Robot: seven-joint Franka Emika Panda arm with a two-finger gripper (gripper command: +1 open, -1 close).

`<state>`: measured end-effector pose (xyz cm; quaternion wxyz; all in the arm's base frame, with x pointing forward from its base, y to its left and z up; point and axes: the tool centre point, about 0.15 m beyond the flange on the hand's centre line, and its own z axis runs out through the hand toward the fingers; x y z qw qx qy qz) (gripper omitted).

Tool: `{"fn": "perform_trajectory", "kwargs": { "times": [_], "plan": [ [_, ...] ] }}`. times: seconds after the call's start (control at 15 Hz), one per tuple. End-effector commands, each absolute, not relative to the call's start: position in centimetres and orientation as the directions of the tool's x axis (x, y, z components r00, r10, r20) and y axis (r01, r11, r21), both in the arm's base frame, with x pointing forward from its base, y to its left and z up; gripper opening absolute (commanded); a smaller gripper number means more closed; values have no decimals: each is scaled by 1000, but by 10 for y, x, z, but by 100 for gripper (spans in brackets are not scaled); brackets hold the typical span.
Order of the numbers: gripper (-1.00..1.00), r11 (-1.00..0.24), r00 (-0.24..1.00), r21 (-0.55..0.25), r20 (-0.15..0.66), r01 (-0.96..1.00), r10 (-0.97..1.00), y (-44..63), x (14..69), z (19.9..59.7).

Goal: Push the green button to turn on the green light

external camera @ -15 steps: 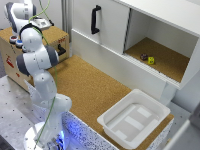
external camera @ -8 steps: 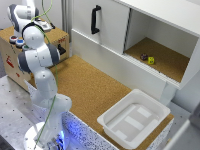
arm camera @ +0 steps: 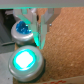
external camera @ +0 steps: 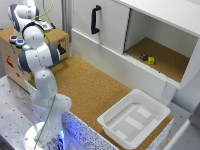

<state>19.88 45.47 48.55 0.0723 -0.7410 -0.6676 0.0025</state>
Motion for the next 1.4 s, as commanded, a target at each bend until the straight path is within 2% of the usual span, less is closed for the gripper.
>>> {"fn": "perform_trajectory", "kwargs": {
  "times": [0.0,0.27,0.67,0.8,0.87,0.93,1.07,1.13,1.2,1.27,1.33],
  "plan": [
    [100,-224,230,-53,188,973,955,424,223,518],
    [100,-403,417,-110,177,909,892,399,258,494],
    [100,-656,671,-138,145,742,727,350,285,459],
    [100,-770,784,-149,135,620,605,331,293,445],
    [100,-814,820,-110,139,571,556,327,295,440],
    [100,-852,858,-119,133,510,496,322,298,435],
    [100,-939,937,-72,132,336,325,314,305,423],
    [100,-962,962,-83,108,259,249,312,307,413],
    [100,-982,978,-42,108,184,179,314,307,400],
    [100,-990,990,-84,91,113,105,315,306,390],
    [100,-996,996,-70,80,54,48,319,304,378]
  ]
}}
